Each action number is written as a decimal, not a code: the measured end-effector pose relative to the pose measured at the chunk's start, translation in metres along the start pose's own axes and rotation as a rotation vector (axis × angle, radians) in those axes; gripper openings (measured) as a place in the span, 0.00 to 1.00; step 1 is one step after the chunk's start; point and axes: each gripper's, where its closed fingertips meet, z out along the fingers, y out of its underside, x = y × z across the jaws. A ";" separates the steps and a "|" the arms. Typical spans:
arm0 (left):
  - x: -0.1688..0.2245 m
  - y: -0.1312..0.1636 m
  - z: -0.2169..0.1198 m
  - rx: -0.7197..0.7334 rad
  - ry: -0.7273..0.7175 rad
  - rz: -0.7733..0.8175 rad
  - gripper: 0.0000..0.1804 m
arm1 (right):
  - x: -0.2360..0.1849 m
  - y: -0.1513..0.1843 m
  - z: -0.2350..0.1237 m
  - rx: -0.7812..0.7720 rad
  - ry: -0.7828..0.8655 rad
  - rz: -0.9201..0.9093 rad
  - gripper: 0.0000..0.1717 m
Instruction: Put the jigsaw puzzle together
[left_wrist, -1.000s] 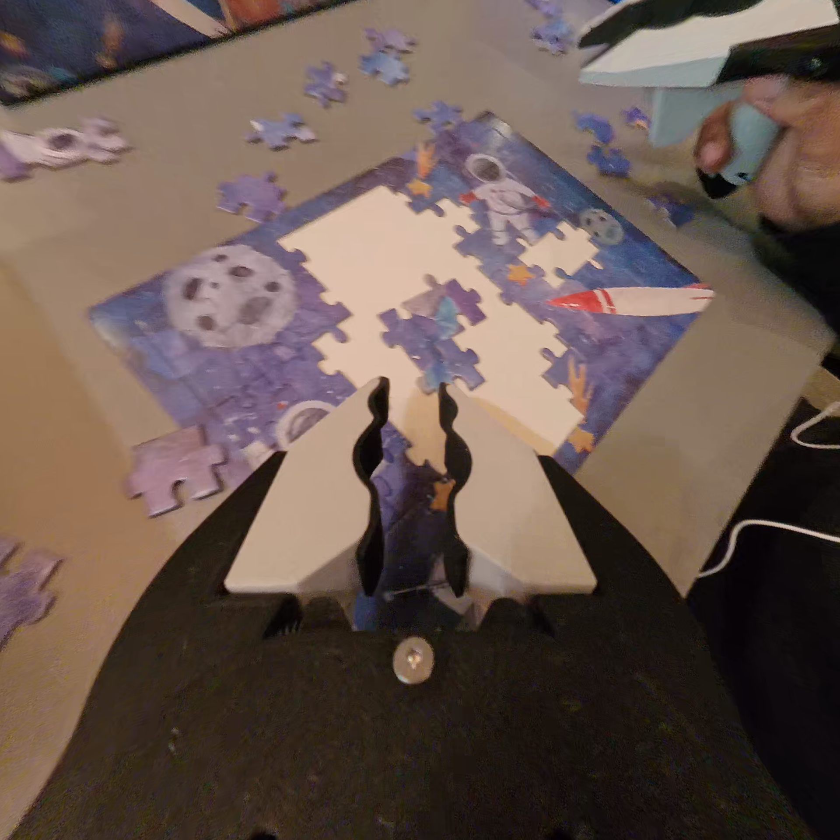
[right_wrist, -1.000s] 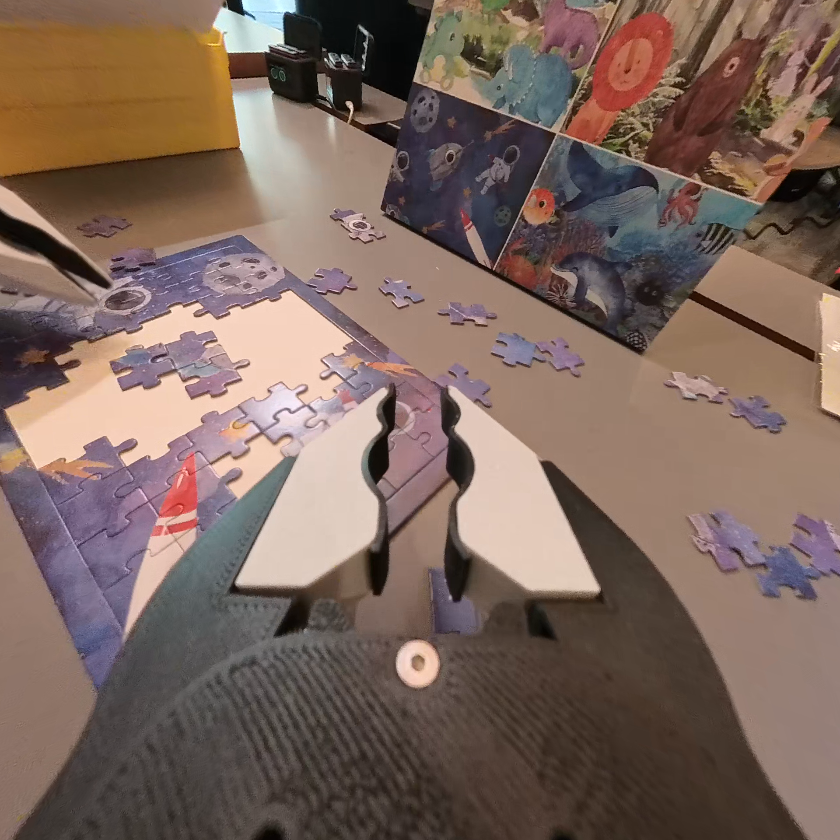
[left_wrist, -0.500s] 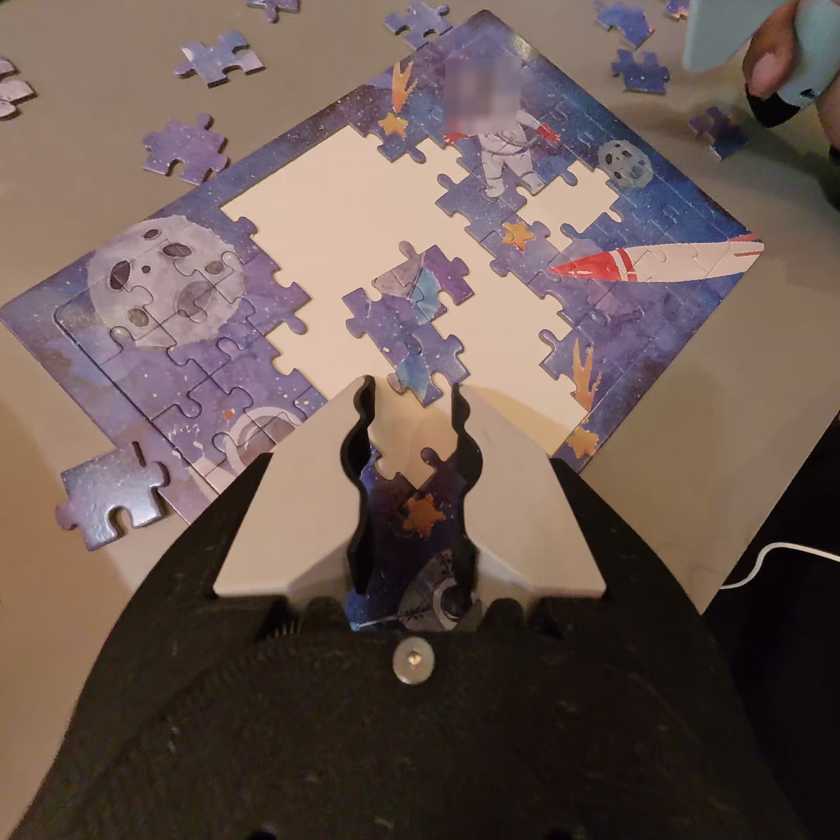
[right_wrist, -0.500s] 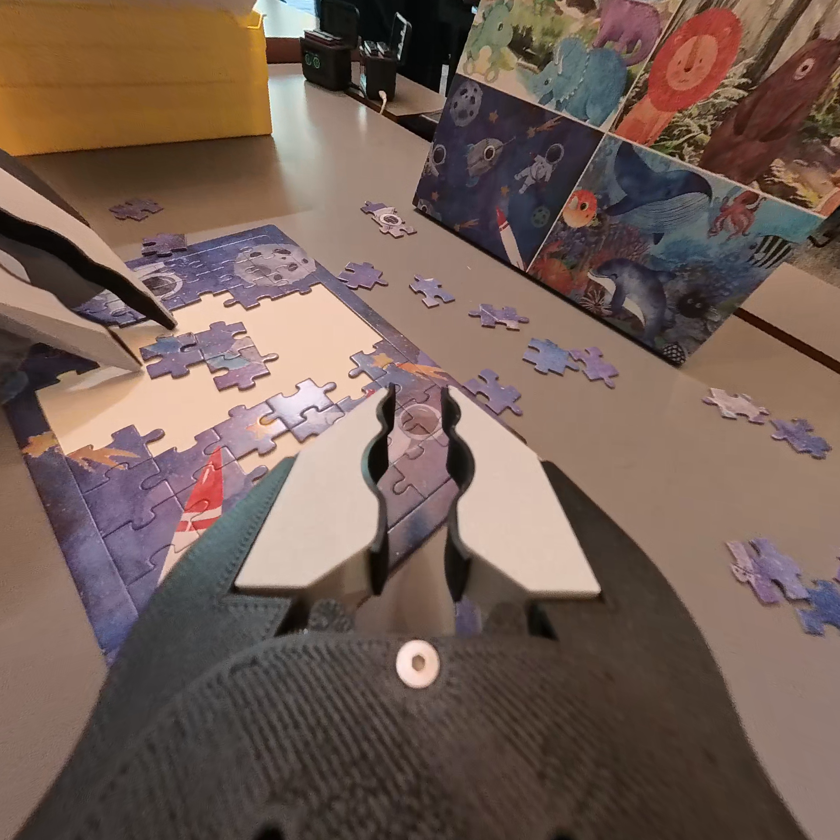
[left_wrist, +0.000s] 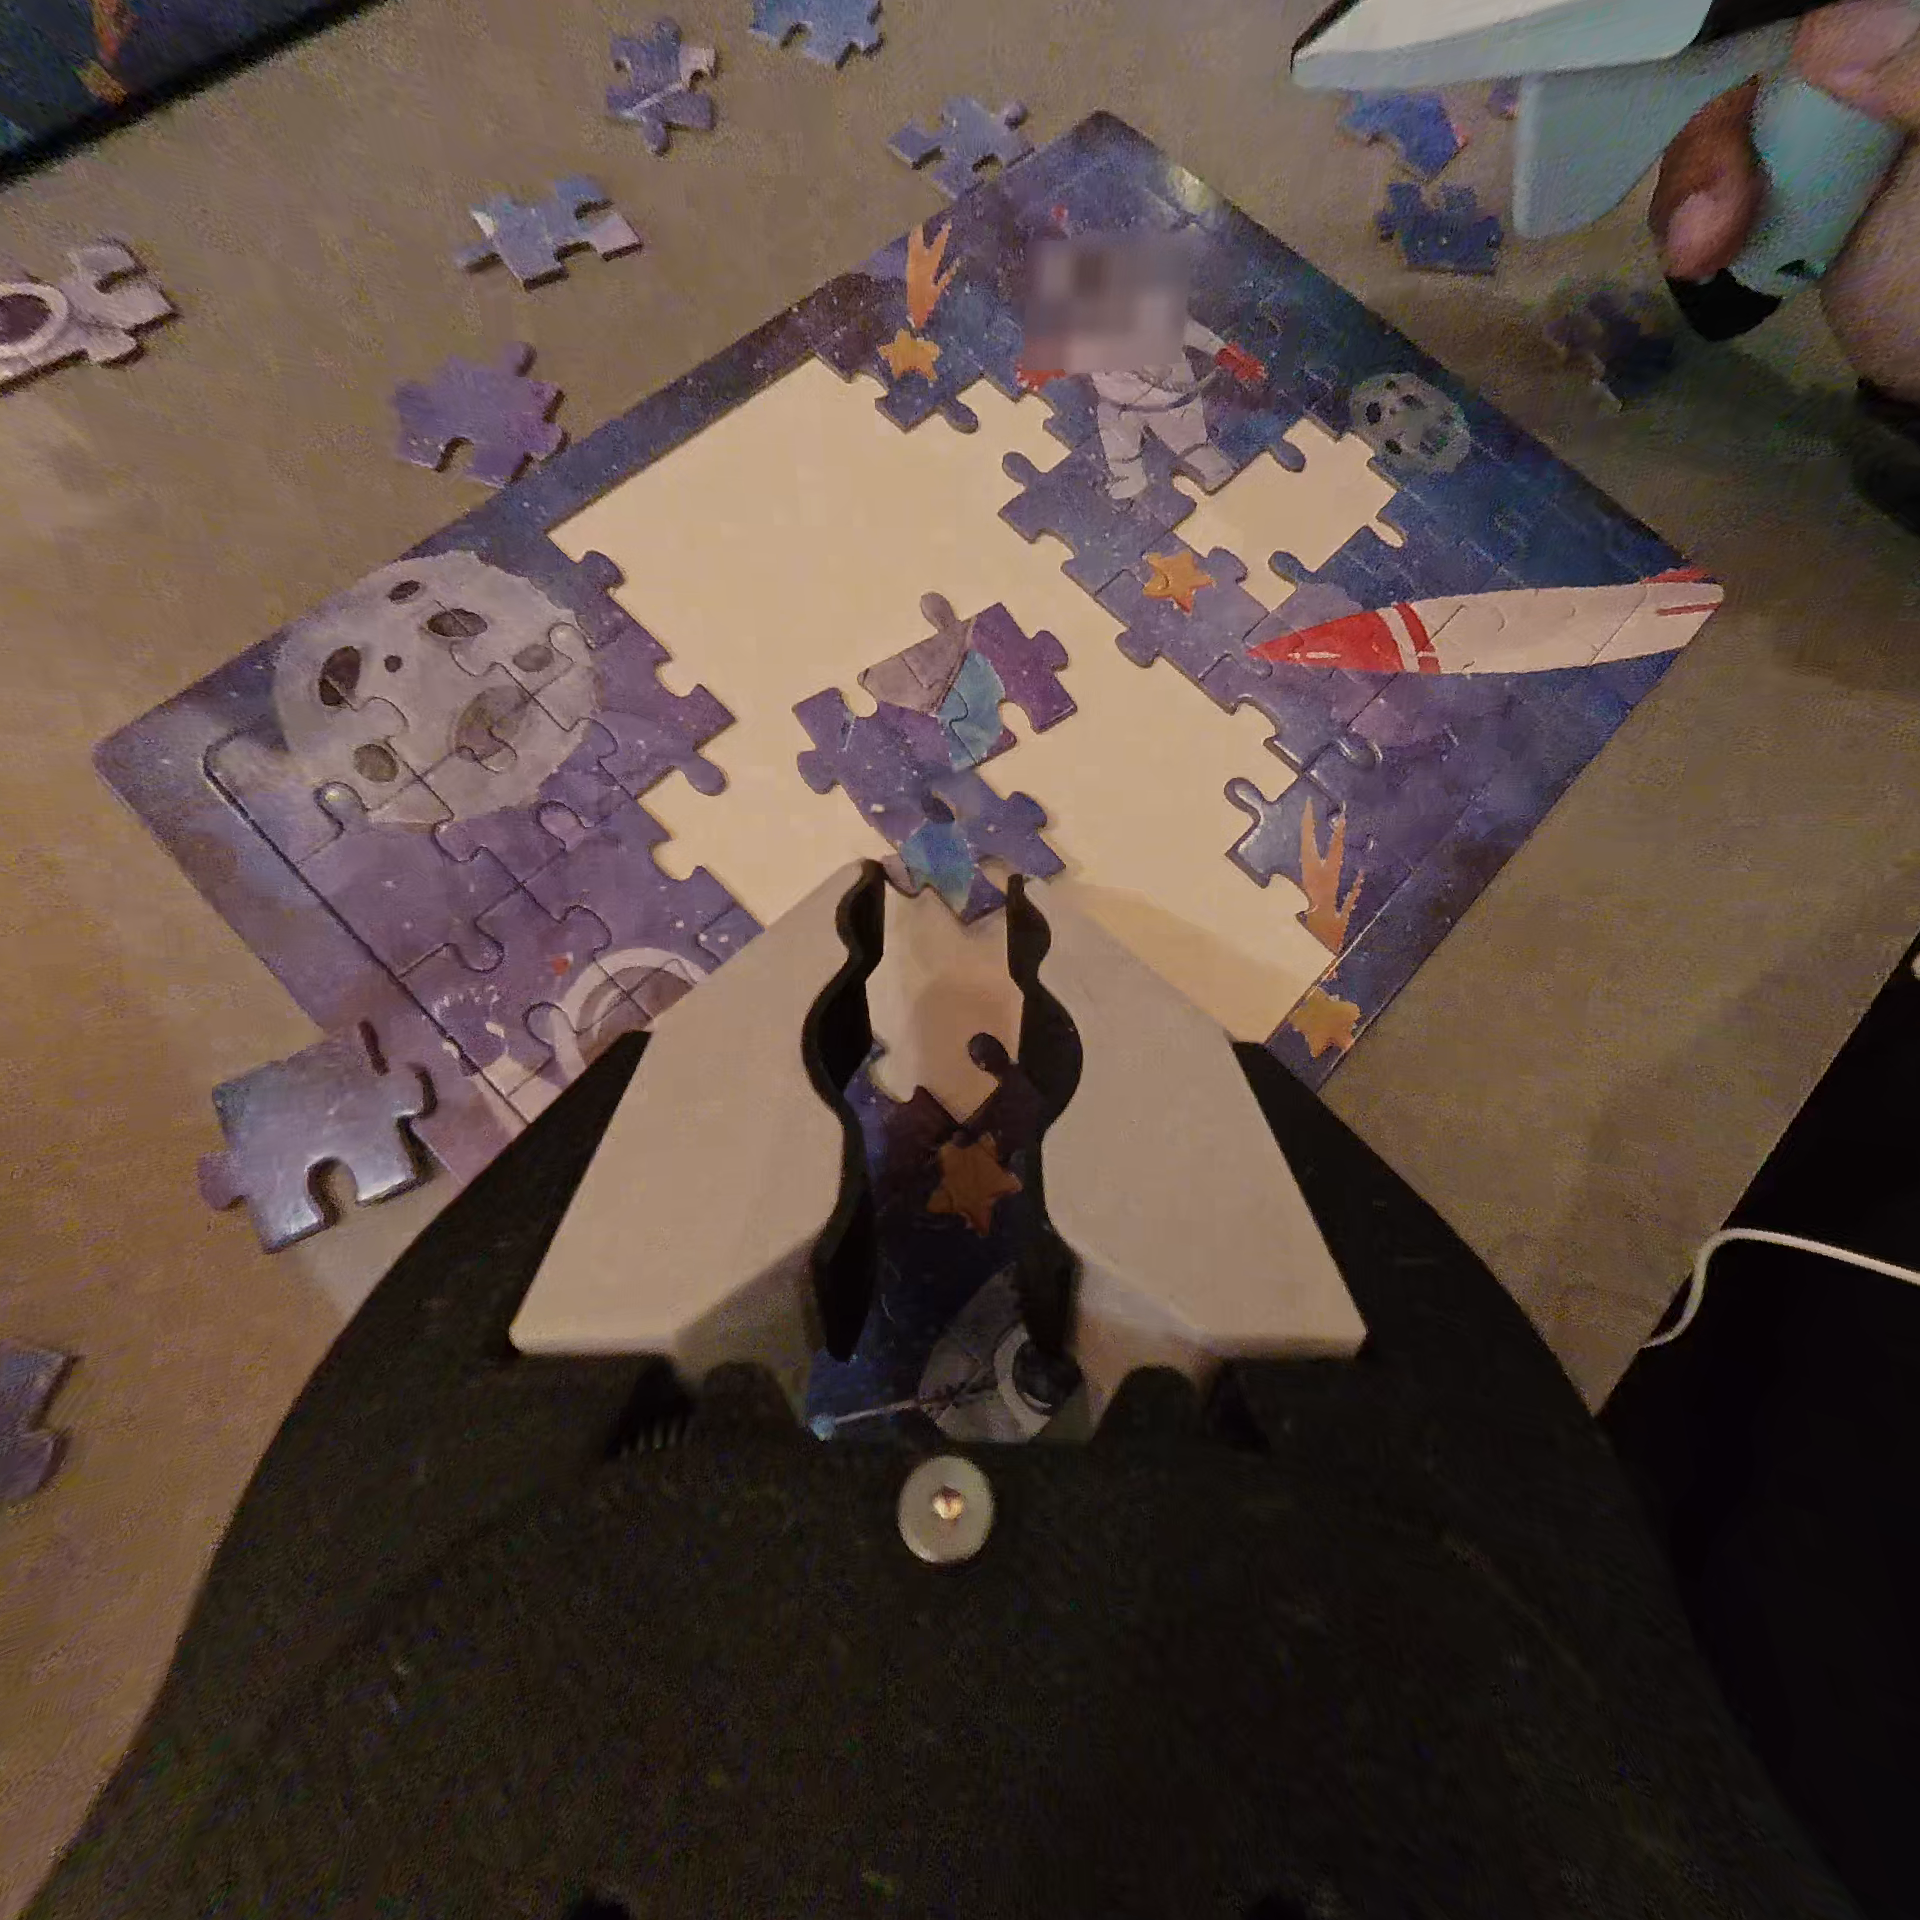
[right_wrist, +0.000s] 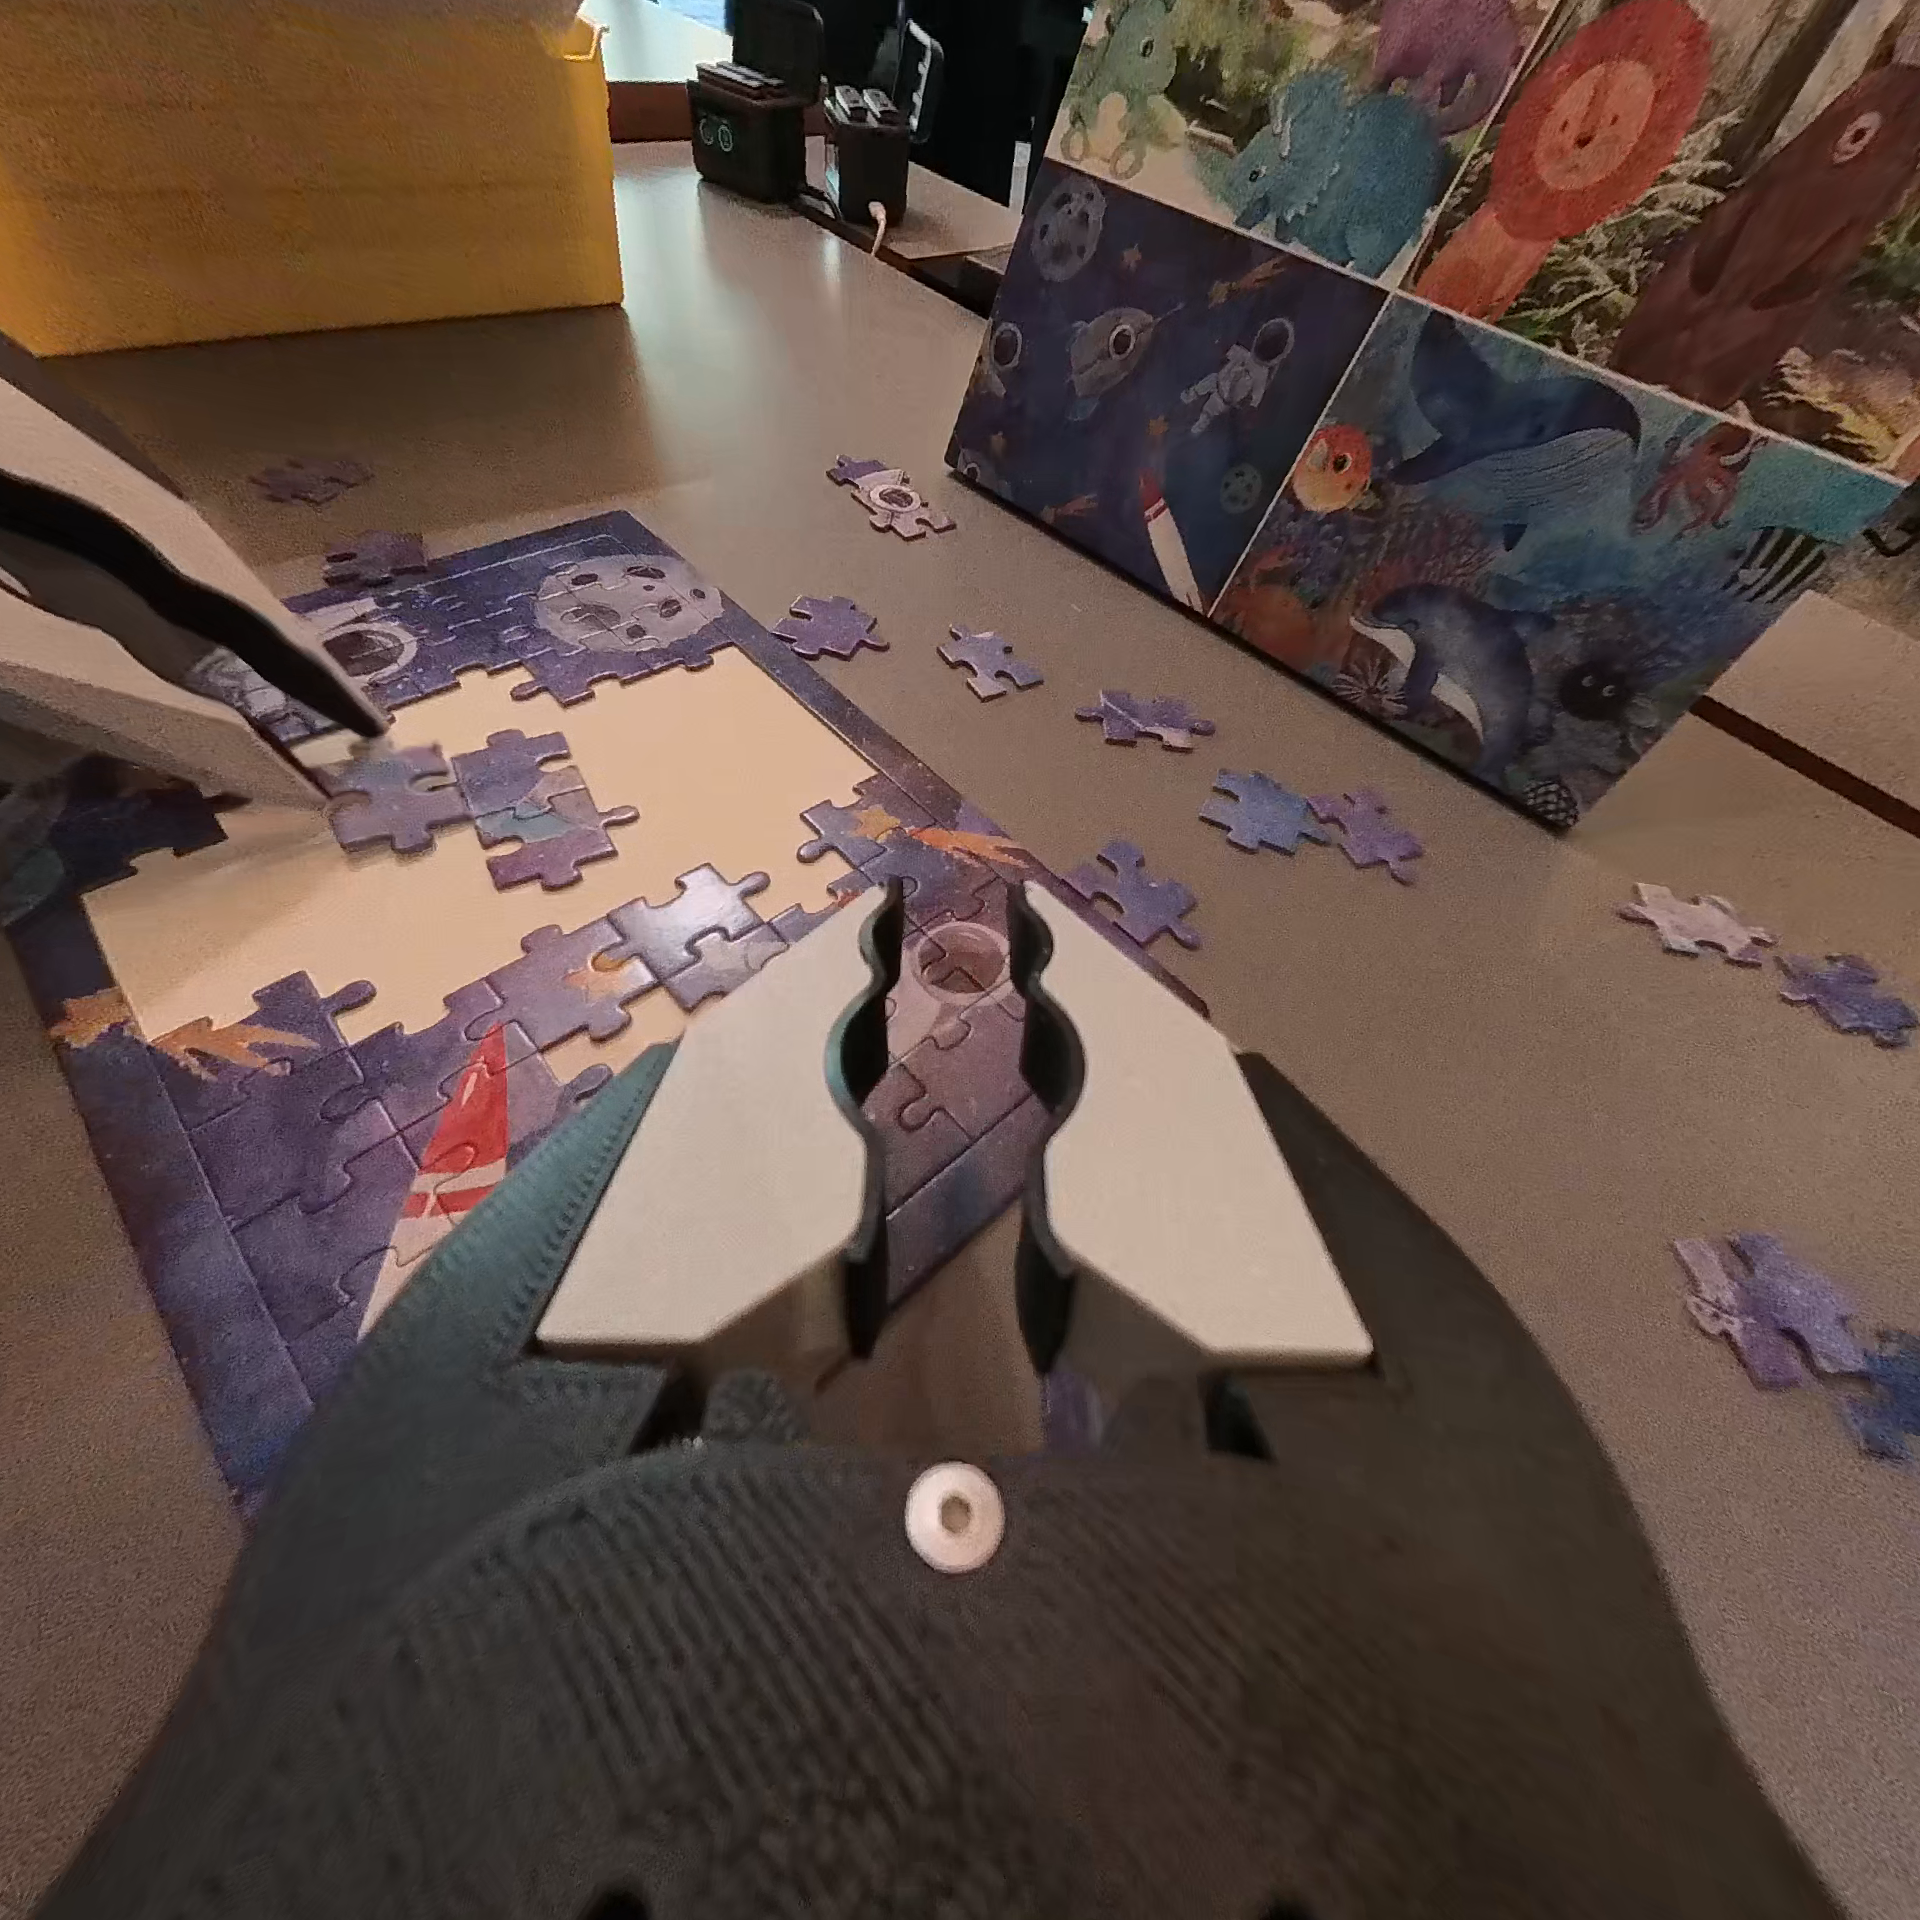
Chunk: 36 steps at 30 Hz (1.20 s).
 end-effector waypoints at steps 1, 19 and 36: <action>0.000 -0.001 -0.001 0.007 -0.002 0.001 0.12 | 0.000 0.000 0.000 0.000 0.000 0.000 0.11; 0.007 -0.007 0.001 -0.009 0.023 0.004 0.23 | -0.010 -0.005 0.001 0.012 -0.031 -0.008 0.16; -0.119 -0.079 -0.018 -0.103 -0.800 0.289 0.00 | -0.200 -0.147 -0.023 0.513 -0.177 -0.304 0.00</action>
